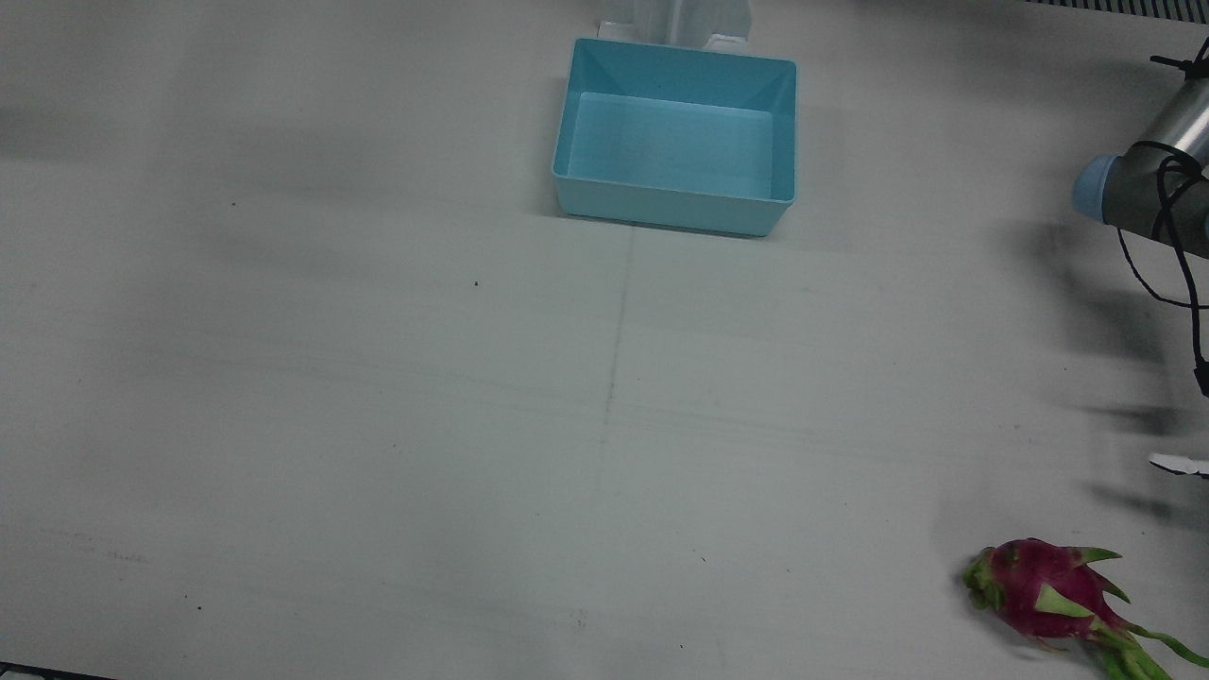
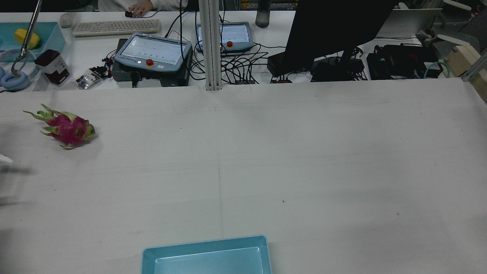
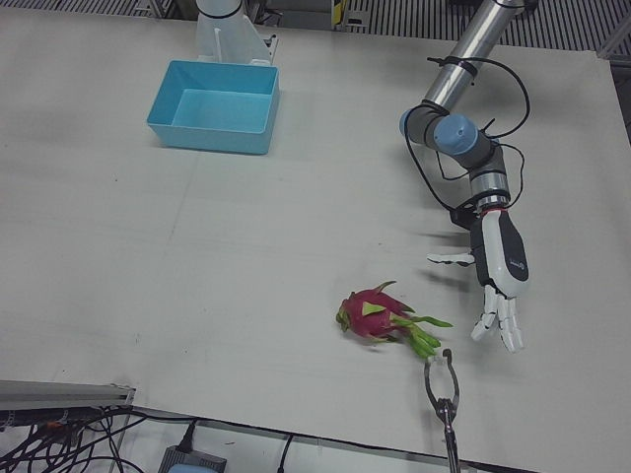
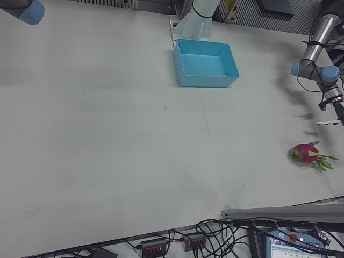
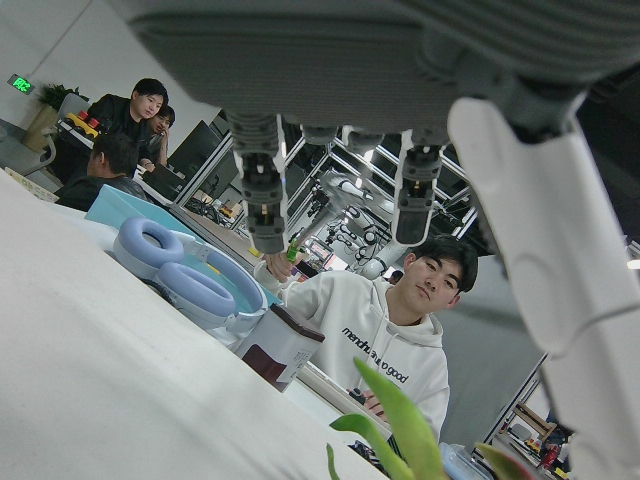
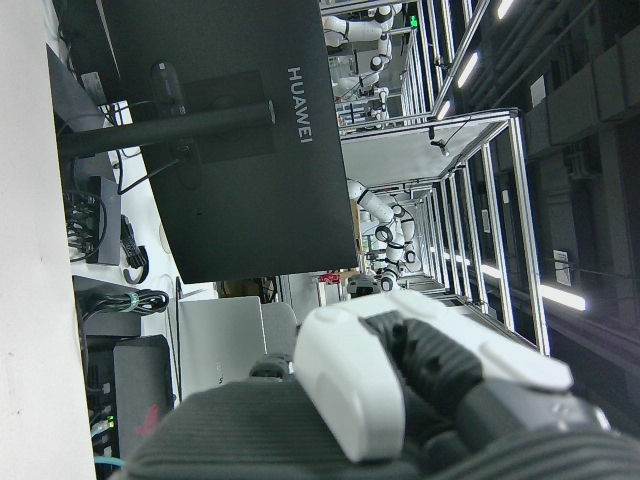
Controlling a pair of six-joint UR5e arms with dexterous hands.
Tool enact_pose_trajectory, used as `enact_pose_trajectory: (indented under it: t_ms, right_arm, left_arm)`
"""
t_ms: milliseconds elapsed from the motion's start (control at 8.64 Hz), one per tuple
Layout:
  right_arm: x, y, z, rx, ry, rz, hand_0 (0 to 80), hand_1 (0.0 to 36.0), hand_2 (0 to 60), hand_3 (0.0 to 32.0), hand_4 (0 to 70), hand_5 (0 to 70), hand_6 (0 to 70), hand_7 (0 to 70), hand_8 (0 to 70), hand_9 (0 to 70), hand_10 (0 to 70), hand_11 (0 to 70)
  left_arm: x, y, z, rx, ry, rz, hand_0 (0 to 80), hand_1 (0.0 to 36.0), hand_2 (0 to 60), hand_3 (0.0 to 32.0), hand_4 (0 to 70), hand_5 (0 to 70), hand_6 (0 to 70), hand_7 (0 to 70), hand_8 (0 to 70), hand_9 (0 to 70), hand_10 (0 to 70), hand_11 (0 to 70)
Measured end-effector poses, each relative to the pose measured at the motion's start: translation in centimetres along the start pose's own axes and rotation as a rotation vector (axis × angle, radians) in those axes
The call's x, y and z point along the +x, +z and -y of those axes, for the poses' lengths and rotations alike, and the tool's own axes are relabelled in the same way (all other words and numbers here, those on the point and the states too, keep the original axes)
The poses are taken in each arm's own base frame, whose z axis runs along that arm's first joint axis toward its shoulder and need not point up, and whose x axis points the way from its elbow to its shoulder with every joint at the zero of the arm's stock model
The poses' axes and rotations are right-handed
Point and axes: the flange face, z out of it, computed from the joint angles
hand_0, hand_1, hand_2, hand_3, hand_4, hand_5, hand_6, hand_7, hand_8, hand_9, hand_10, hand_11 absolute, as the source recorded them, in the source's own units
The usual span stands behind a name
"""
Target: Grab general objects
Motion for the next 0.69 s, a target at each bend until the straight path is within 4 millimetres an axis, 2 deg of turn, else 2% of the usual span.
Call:
enact_pose_trajectory:
  t_ms: [116, 347, 463, 579, 694]
  right_arm:
    - [0.0, 0.0, 0.0, 0.000, 0.000, 0.000, 0.0, 0.0, 0.0, 0.0, 0.0, 0.0, 0.0, 0.0, 0.0, 0.0, 0.0, 0.0]
    - [0.0, 0.0, 0.0, 0.001, 0.000, 0.001, 0.0, 0.0, 0.0, 0.0, 0.0, 0.0, 0.0, 0.0, 0.0, 0.0, 0.0, 0.0]
    - [0.0, 0.0, 0.0, 0.000, 0.000, 0.001, 0.0, 0.0, 0.0, 0.0, 0.0, 0.0, 0.0, 0.0, 0.0, 0.0, 0.0, 0.0]
    - [0.0, 0.0, 0.0, 0.000, 0.000, 0.001, 0.0, 0.0, 0.0, 0.0, 0.0, 0.0, 0.0, 0.0, 0.0, 0.0, 0.0, 0.0]
    - [-0.1, 0.0, 0.0, -0.001, 0.000, 0.001, 0.0, 0.0, 0.0, 0.0, 0.0, 0.0, 0.0, 0.0, 0.0, 0.0, 0.0, 0.0]
  left_arm:
    - [1.8, -0.7, -0.4, 0.001, 0.002, 0.003, 40.4, 8.2, 9.2, 0.0, 0.0, 70.0, 1.4, 0.0, 0.0, 0.0, 0.1, 0.9]
    - [7.9, -2.7, -4.0, 0.001, 0.046, 0.046, 39.3, 7.1, 9.0, 0.0, 0.0, 70.0, 2.5, 0.0, 0.0, 0.0, 0.0, 0.6]
    - [10.2, -3.5, -5.1, 0.002, 0.065, 0.063, 39.2, 7.0, 8.6, 0.0, 0.0, 70.0, 2.1, 0.0, 0.0, 0.0, 0.0, 0.7]
    - [11.7, -3.9, -5.8, 0.003, 0.081, 0.070, 39.3, 7.0, 8.4, 0.0, 0.0, 70.0, 1.6, 0.0, 0.0, 0.0, 0.0, 0.6]
    - [13.3, -3.5, -7.6, 0.001, 0.107, 0.072, 40.3, 7.6, 8.8, 0.0, 0.0, 70.0, 1.9, 0.0, 0.0, 0.0, 0.0, 0.6]
